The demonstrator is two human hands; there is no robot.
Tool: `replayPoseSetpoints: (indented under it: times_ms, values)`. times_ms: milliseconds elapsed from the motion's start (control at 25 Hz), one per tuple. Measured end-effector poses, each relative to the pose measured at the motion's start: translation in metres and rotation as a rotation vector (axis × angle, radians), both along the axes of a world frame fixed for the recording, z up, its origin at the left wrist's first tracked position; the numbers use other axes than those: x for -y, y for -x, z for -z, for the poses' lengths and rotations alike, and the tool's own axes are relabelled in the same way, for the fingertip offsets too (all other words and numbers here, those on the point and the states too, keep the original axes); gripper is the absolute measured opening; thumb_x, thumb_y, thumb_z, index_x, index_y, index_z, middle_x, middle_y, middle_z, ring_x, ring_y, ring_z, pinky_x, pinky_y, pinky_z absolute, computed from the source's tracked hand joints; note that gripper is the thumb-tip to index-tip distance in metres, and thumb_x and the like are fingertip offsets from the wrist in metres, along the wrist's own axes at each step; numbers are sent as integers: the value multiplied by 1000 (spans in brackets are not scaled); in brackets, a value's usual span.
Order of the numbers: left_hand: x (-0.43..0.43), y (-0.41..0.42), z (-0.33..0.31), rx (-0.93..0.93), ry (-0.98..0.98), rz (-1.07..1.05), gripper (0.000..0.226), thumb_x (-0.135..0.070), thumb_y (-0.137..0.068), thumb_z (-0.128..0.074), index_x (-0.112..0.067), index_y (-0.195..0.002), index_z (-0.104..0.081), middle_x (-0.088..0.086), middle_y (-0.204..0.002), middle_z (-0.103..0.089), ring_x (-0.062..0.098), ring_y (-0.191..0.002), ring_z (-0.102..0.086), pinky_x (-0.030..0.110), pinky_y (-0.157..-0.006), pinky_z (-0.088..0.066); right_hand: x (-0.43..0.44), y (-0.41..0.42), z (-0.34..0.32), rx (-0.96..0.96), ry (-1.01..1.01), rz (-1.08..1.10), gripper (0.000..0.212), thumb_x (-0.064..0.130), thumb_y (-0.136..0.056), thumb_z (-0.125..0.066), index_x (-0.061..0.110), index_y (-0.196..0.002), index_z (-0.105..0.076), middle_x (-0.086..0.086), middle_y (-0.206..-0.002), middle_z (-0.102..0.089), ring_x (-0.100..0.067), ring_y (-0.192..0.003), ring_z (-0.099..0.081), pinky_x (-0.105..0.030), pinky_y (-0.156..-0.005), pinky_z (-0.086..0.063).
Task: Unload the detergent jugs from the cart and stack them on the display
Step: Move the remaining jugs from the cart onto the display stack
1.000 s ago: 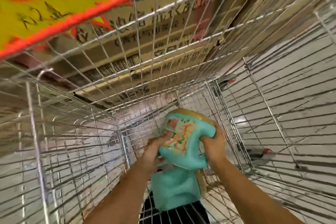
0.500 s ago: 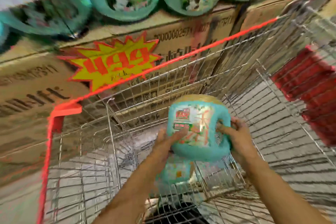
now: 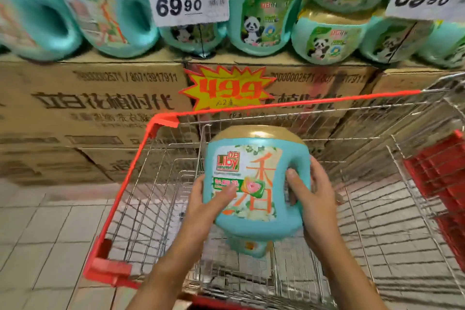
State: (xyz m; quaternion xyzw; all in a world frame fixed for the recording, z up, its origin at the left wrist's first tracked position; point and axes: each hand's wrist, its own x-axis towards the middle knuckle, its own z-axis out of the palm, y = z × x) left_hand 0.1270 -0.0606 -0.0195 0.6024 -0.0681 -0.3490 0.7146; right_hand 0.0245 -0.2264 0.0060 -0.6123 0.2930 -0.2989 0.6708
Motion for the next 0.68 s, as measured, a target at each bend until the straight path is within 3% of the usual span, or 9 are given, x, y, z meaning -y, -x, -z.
replayPoseSetpoints:
  times_ms: [240,400,680]
  values:
    - [-83,20,-16,51,-24,-307,78,-54,-55,-81,-28,-124,-55,3,-107,-75,24,-93,-73,27,-68,-58,-64,-34,-11,33,-102,-253,43,31,-82,-69,20,-123,-61,-1,-96,-64,-11,-76,-56,-27,-67,-47]
    - [-143,22,-28,63,-29,-516,76,-53,-54,-86,-26,-119,-57,1,-100,-76,21,-86,-75,23,-62,-57,-122,-69,-18,57,-135,-415,28,18,-93,-59,15,-121,-61,-4,-69,-54,-13,-51,-43,-27,-48,-39]
    - [-268,-18,-49,127,2,-619,71,-47,-61,-81,-18,-122,-59,4,-105,-75,22,-91,-74,22,-64,-57,-244,-140,-34,149,-148,-580,24,14,-96,-53,9,-119,-60,2,-60,-51,-9,-46,-41,-23,-45,-37]
